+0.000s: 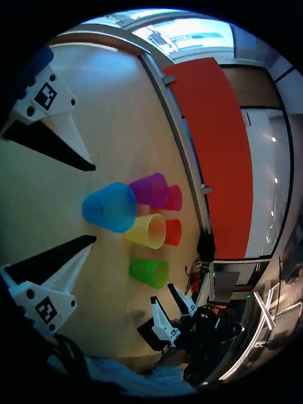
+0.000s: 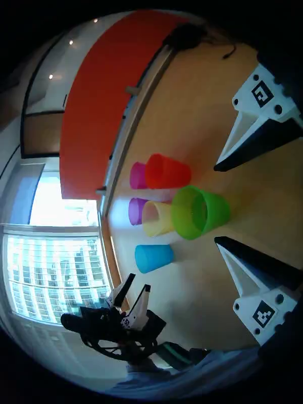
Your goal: Pour water
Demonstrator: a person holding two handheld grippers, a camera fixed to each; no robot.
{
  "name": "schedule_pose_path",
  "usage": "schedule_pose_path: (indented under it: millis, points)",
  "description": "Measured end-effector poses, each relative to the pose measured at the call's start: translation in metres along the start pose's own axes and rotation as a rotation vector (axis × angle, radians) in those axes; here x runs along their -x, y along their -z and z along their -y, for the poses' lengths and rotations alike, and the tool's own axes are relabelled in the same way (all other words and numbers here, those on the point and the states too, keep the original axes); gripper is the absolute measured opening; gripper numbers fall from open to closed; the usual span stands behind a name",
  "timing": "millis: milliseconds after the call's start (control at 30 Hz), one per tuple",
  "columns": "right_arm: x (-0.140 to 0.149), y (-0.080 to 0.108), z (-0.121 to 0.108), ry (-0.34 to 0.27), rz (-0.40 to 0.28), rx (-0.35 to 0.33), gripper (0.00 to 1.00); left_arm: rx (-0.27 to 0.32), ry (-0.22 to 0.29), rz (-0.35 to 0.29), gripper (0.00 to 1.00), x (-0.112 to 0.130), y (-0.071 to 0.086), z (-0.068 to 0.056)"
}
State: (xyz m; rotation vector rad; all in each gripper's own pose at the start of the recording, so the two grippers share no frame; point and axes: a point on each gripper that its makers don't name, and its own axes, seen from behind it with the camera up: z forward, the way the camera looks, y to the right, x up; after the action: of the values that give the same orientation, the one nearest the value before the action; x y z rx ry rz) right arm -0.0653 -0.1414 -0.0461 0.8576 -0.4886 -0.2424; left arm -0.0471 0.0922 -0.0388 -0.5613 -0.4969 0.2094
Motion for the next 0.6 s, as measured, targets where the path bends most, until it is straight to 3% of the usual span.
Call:
schedule_pose_path:
  millis: [333,600]
  points:
    - [-0.015,0.033,-0.023,-0.049,-0.086,0.125,1.00,-0.095,0.021,-0.104,0.94,-0.015,0.015,0.015]
    - [-0.036,0.057,-0.049,-0.086,-0.183,0.265,1.00,-0.182,0.033,-0.203,0.94,-0.033,0.030,0.026]
